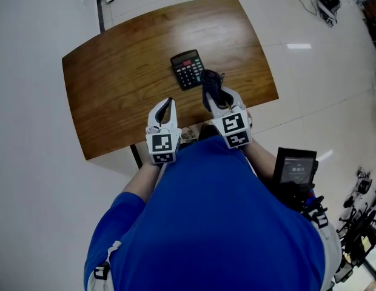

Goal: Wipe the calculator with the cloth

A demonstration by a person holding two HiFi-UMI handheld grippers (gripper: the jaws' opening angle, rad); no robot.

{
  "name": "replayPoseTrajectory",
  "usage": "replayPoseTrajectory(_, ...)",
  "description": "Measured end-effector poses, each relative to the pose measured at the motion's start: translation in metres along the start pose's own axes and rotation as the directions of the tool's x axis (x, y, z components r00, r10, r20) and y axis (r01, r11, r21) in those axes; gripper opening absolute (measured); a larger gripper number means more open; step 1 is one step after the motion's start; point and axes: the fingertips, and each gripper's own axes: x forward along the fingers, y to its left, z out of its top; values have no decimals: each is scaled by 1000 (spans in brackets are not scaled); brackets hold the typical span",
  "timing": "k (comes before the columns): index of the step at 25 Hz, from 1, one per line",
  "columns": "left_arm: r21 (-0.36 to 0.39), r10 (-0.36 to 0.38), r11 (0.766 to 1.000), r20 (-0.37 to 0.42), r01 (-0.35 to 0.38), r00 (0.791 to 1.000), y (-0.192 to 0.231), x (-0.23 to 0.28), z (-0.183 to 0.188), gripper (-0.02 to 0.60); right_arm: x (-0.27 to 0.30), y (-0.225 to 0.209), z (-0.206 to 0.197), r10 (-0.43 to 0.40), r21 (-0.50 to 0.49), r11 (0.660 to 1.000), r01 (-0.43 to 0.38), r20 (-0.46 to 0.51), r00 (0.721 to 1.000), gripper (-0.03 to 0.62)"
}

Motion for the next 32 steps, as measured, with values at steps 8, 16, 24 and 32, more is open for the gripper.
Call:
replayPoseTrajectory(8, 6, 14, 1000, 16, -14, 1000, -38, -35, -5, 5, -52, 15, -21, 7, -18, 1000, -6, 41, 999, 83)
replayPoseTrajectory(16, 17, 73, 997, 22, -74, 997, -103, -47, 10, 5, -108, -13, -36, 45, -35, 999, -42, 110, 993, 83)
replayPoseTrajectory(24, 12, 158, 987, 4, -158, 987, -172, -73, 15, 5, -165, -31, -70, 121, -36, 993, -116, 160, 980, 83)
replayPoseTrajectory(32, -10, 214, 977, 20, -214, 977, -197, -105, 5, 5, -203, -22, -82, 172, -59, 985, -164, 188, 967, 83)
